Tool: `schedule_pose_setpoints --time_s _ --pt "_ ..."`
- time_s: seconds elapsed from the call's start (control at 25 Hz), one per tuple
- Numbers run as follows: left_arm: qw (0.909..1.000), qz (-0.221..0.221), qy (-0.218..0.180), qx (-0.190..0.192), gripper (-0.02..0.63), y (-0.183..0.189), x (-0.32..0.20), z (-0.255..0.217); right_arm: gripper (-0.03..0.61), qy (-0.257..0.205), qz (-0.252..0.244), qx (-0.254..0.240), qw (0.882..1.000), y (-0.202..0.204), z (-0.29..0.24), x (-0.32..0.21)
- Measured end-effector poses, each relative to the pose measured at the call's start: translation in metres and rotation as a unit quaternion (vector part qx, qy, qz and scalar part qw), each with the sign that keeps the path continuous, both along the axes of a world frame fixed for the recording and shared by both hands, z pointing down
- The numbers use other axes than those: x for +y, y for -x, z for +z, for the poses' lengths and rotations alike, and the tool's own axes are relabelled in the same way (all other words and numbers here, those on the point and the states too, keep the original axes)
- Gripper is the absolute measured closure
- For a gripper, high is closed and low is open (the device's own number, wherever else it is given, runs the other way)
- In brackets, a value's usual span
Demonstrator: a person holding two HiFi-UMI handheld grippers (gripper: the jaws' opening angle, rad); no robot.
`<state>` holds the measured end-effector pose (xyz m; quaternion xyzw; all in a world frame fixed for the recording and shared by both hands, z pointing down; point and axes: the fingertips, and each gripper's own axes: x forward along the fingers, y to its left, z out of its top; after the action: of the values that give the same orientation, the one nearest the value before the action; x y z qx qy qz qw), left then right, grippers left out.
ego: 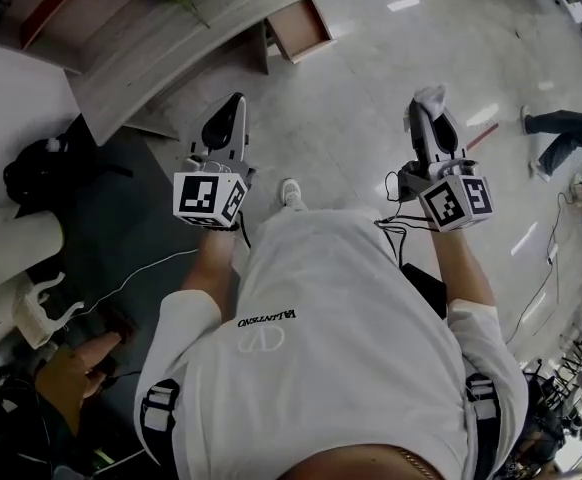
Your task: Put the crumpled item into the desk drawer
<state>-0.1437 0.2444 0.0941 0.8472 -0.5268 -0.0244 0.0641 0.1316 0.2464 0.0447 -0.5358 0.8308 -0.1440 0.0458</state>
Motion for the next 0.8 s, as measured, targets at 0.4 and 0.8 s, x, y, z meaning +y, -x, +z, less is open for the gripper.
schedule_pose_setpoints --time_s 0.4,0.8 --pt "0.9996 0.021 0.013 0.012 0.612 -0.033 -0.048 0.010 0.490 0.012 -0.020 0.004 1.000 0.011 0.015 -0.049" --pt "0.9994 0.023 0.028 0.001 0.611 -0.072 -0.133 0.018 0.491 0.028 -0.046 -0.006 0.999 -0.003 0.030 -0.139"
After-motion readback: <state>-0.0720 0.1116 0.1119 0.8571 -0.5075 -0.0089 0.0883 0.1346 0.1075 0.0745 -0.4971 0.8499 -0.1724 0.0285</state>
